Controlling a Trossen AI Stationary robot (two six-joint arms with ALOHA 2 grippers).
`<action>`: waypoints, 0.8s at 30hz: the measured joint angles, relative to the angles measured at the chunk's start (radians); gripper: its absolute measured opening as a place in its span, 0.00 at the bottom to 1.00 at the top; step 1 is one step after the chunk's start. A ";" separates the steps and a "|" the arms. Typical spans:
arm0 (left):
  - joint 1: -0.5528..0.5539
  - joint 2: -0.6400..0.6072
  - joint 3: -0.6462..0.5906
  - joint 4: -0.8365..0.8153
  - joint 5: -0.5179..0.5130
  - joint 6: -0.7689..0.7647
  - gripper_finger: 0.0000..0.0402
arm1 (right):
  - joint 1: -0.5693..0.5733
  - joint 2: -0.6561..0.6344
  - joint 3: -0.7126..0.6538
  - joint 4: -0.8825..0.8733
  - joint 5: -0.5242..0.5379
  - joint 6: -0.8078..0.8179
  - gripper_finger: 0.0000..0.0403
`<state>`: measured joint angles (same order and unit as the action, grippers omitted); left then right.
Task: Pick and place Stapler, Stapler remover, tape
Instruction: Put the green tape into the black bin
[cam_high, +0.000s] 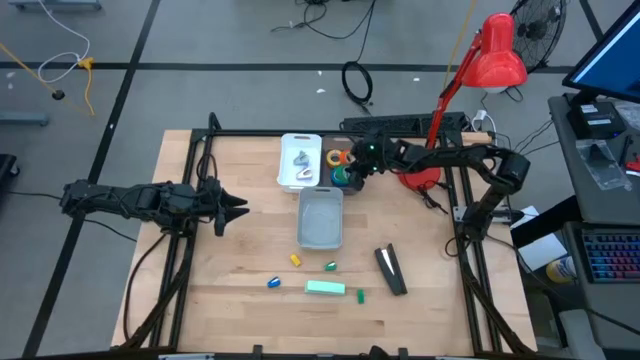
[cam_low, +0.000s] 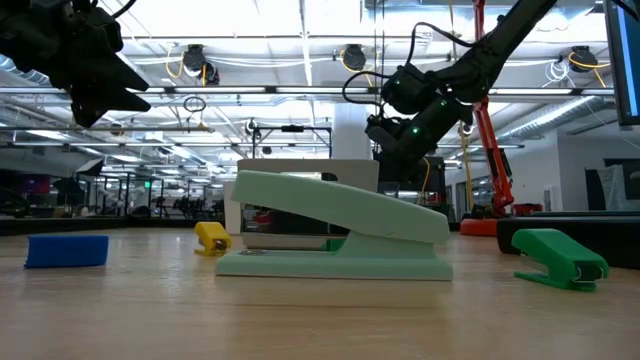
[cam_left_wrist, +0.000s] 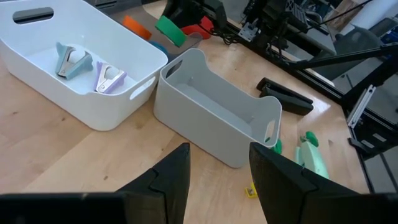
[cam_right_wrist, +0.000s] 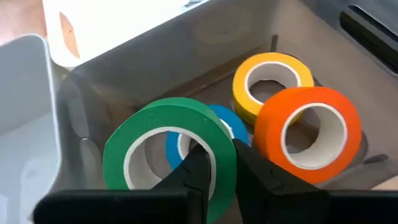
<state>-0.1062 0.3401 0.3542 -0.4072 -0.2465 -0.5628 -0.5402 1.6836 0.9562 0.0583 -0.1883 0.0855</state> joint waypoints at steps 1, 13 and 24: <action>0.000 0.000 0.000 0.000 0.000 0.000 0.41 | 0.002 0.000 0.000 0.000 0.000 0.000 0.11; 0.000 0.000 0.000 0.000 0.000 0.000 0.41 | 0.006 0.000 0.000 -0.043 0.002 -0.001 0.16; 0.000 0.000 0.000 0.000 0.000 0.001 0.41 | 0.006 0.000 0.000 -0.049 0.003 -0.001 0.26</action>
<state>-0.1059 0.3401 0.3542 -0.4076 -0.2466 -0.5621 -0.5346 1.6833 0.9562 0.0091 -0.1856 0.0846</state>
